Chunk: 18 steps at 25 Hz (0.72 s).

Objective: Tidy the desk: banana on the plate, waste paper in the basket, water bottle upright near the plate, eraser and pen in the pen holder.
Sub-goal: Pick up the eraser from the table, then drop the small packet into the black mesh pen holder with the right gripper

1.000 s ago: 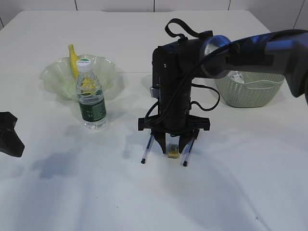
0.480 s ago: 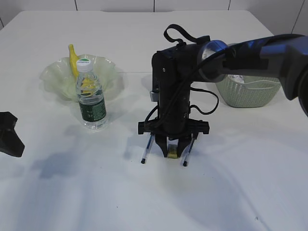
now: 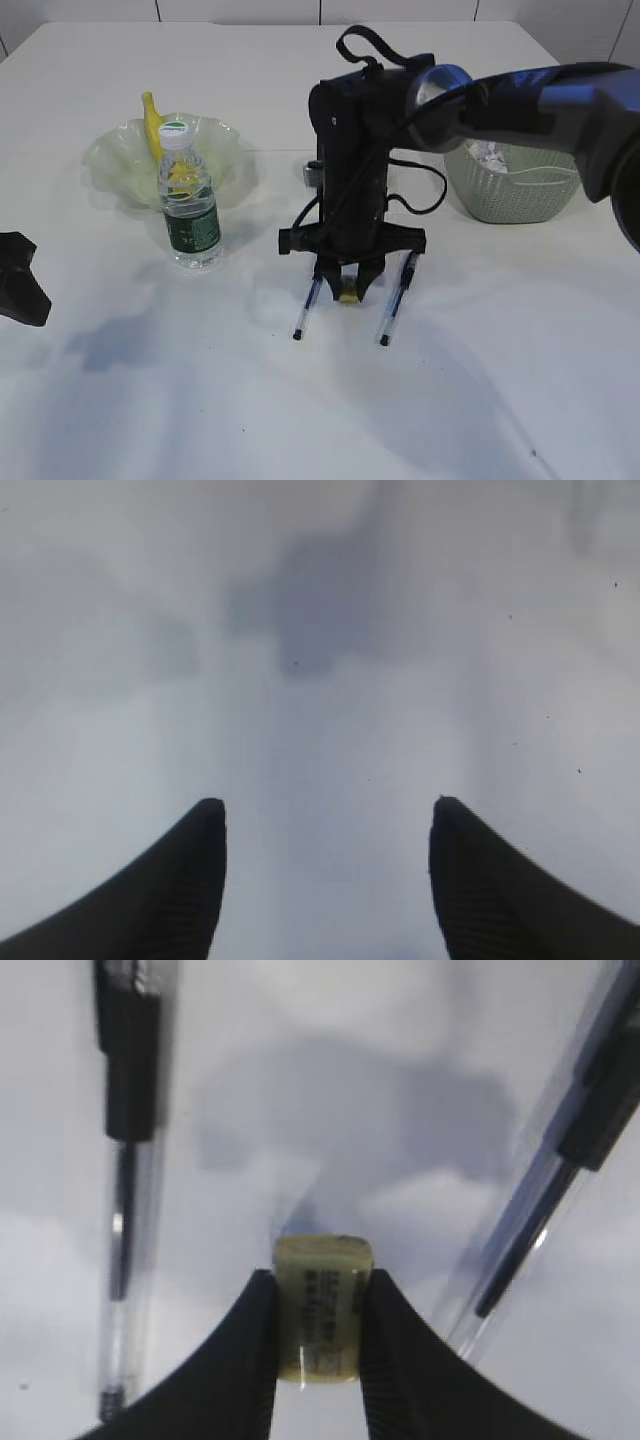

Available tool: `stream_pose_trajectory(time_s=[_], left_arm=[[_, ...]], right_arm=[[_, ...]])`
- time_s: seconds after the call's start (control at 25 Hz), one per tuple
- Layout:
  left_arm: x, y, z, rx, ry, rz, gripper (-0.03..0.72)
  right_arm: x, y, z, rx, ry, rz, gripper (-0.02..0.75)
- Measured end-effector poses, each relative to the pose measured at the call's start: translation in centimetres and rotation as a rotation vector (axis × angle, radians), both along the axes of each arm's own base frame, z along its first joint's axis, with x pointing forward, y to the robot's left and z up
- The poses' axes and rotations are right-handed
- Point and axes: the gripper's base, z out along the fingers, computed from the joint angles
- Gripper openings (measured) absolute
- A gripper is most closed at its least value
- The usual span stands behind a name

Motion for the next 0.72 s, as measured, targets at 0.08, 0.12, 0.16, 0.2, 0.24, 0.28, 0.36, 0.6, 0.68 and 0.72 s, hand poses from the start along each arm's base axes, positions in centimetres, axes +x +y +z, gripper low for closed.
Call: stream_pose_trajectory(time_s=[0.08,0.12,0.16,0.2,0.24,0.28,0.36,0.6,0.68,0.72], left_arm=[[0.0,0.0,0.0,0.0,0.0,0.0,0.45],[0.0,0.0,0.0,0.0,0.0,0.0,0.45],[0.0,0.0,0.0,0.0,0.0,0.0,0.45],[0.0,0.0,0.0,0.0,0.0,0.0,0.45],[0.0,0.0,0.0,0.0,0.0,0.0,0.45],[0.0,0.0,0.0,0.0,0.0,0.0,0.45],[0.0,0.0,0.0,0.0,0.0,0.0,0.45],[0.0,0.0,0.0,0.0,0.001,0.0,0.45],[0.0,0.0,0.0,0.0,0.001,0.0,0.45],[0.0,0.0,0.0,0.0,0.001,0.0,0.45]], right_arm=[[0.7,0.3,1.3,0.017,-0.049,0.023,0.172],[1.0,0.5,2.0,0.027,-0.072,0.035,0.172],[1.4,0.6,2.7,0.036,-0.097,0.048,0.172],[1.6,0.8,3.3,0.044,-0.117,0.06,0.172],[2.0,1.0,4.2,0.06,-0.146,0.065,0.172],[2.3,1.2,5.1,0.074,-0.177,0.069,0.171],[3.0,1.3,6.9,0.089,-0.24,0.072,0.171],[5.1,-0.7,11.2,0.073,-0.406,0.042,0.171],[6.0,-2.2,12.2,0.062,-0.445,0.011,0.171],[6.4,-2.9,12.6,0.062,-0.46,-0.004,0.171]])
